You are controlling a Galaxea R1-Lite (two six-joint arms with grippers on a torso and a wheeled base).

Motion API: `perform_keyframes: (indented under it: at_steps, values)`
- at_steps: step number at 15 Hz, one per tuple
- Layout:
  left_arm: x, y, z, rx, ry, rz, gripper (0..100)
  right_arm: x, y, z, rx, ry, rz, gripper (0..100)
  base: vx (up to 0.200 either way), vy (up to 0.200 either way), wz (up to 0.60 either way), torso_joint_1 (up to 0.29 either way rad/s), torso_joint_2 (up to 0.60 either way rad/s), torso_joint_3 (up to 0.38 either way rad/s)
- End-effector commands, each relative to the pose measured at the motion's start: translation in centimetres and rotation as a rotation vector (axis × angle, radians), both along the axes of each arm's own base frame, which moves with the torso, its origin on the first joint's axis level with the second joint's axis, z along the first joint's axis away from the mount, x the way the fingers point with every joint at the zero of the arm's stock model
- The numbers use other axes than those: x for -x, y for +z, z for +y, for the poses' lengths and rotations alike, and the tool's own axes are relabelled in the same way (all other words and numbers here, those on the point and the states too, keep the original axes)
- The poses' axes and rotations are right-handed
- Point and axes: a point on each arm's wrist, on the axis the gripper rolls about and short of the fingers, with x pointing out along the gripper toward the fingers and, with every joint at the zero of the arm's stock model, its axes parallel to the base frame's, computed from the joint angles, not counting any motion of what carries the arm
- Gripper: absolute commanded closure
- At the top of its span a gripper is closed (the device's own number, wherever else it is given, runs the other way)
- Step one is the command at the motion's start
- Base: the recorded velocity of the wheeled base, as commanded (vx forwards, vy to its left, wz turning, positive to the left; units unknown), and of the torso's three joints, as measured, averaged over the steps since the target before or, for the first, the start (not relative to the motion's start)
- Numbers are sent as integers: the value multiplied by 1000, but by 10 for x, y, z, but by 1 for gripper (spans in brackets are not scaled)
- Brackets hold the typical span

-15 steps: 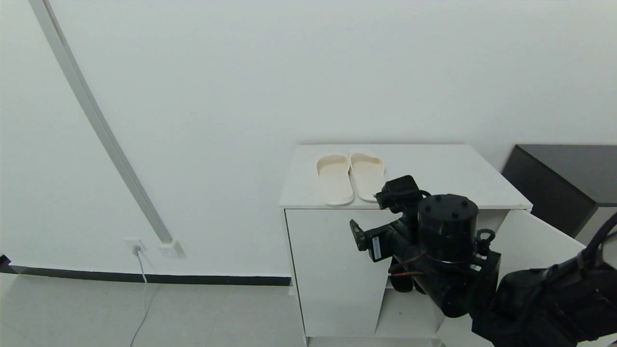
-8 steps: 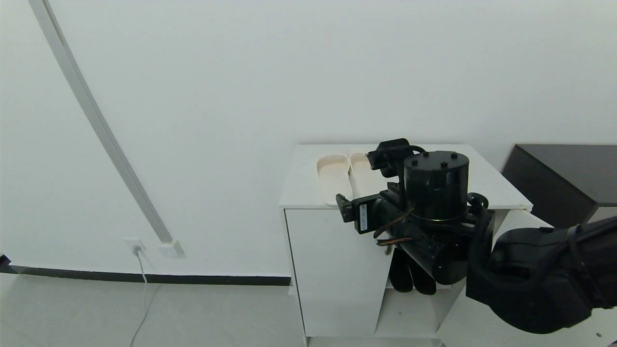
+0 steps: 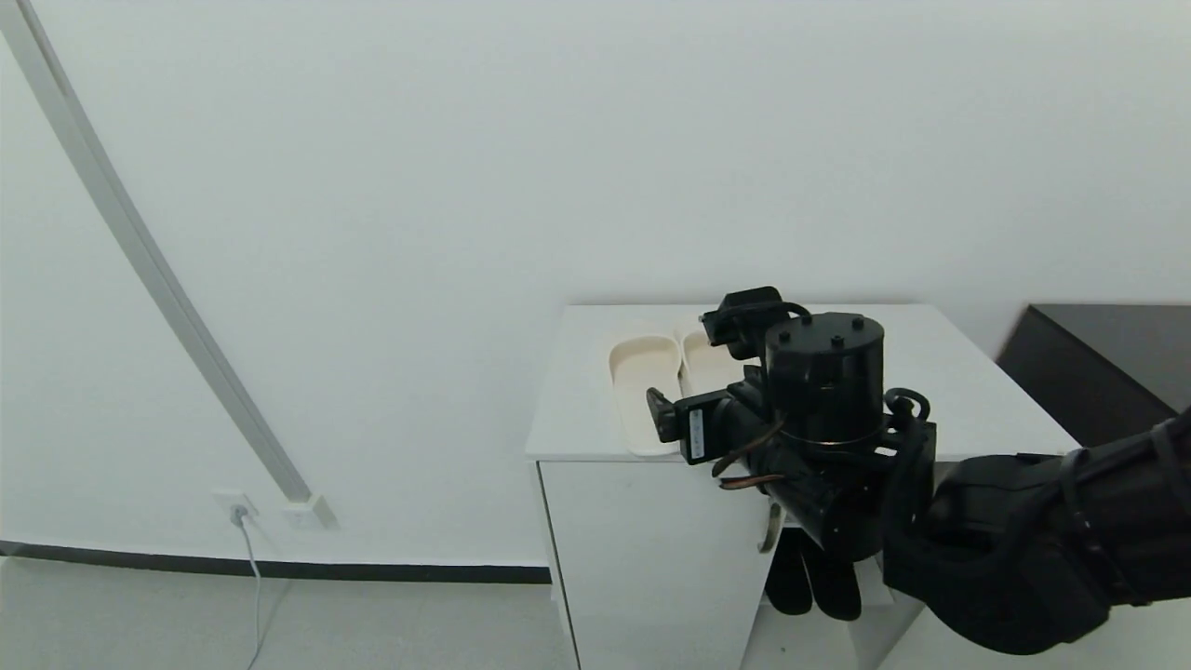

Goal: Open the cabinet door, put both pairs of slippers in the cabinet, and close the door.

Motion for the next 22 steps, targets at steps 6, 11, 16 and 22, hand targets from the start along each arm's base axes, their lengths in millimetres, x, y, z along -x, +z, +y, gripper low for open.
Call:
perform_keyframes:
  at_steps: [6,11,16,22]
  values:
    - [0,0,0,2,2,0,100,-54,-39,21,15,-58,16,0,33,0,0,2,1,0]
    - [0,0,0,4,4,0,100,-82,-39,33,26,-80,28,0,0,0,0,0,0,0]
    - [0,0,0,10,7,-2,100,-103,-43,35,35,-109,38,0,0,0,0,0,0,0]
    - [0,0,0,11,7,-2,100,-118,-43,36,16,-129,21,100,0,0,0,0,0,0]
